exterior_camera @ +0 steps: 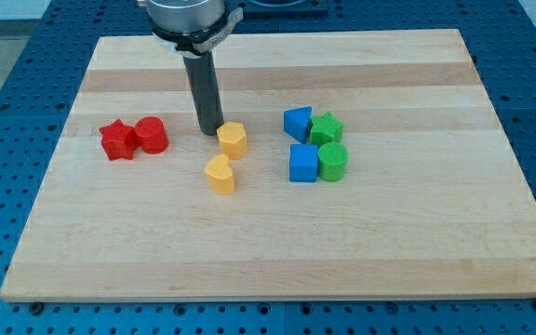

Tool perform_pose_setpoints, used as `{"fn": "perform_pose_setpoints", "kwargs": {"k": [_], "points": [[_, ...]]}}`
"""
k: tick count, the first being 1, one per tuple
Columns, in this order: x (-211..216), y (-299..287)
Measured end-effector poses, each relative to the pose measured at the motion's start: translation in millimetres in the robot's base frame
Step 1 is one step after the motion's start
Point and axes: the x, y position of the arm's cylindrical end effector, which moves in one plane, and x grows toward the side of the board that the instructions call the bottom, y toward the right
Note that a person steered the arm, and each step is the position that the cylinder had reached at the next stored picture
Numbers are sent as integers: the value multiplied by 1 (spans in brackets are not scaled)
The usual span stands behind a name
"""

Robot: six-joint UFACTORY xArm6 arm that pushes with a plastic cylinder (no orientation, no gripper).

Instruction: Move the blue triangle to the top left of the blue cube

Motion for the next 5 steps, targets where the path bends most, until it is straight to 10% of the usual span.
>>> {"fn": "perform_pose_setpoints", "kwargs": {"k": [5], "points": [[-28,118]]}}
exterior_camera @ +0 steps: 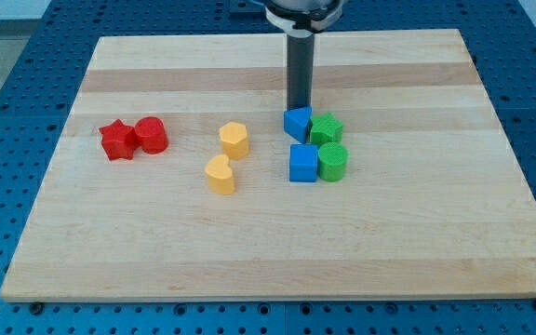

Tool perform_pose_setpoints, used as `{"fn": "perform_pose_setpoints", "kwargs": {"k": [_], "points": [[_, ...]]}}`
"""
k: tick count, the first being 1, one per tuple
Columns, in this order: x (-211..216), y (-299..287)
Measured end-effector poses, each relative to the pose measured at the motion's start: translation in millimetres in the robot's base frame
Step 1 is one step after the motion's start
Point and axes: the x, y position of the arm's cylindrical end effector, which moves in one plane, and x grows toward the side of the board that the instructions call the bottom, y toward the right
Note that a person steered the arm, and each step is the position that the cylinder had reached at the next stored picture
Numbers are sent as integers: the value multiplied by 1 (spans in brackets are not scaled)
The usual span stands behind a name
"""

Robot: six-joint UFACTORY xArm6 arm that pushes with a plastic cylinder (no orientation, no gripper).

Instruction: Move the blue triangle to the top left of the blue cube

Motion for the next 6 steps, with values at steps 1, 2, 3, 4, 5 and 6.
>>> {"fn": "perform_pose_setpoints", "kwargs": {"k": [1,2,3,4,5,6], "points": [[34,0],[78,0],[113,0],[131,0],[126,3],[118,37]]}}
